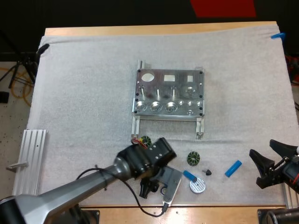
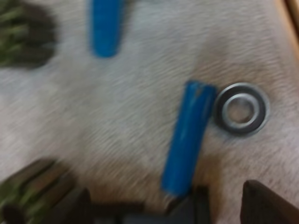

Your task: Load cells from left to right

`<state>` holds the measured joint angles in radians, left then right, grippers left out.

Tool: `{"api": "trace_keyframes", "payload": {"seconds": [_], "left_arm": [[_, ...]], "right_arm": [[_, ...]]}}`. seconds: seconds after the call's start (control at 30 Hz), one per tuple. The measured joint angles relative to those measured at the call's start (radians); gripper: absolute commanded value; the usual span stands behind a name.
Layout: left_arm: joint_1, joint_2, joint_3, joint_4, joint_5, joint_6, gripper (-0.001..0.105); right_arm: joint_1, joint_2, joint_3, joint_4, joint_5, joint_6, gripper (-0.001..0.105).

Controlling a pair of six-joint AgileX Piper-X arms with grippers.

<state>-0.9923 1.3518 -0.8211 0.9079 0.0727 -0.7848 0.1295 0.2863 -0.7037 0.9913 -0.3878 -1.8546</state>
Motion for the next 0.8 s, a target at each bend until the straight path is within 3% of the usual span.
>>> {"api": "trace_keyframes", "payload": {"seconds": [0.27, 0.8], "left_arm": [[-0.017, 0.114, 0.000, -0.094, -0.008, 0.002, 0.065], [-0.017, 0.211, 0.000, -0.101, -0.022, 0.007, 0.065]], "right_arm": [[0.000, 0.000, 0.000, 0.000, -0.005, 0.000, 0.061], [0.000, 0.000, 0.000, 0.000, -0.005, 0.000, 0.061]]}}
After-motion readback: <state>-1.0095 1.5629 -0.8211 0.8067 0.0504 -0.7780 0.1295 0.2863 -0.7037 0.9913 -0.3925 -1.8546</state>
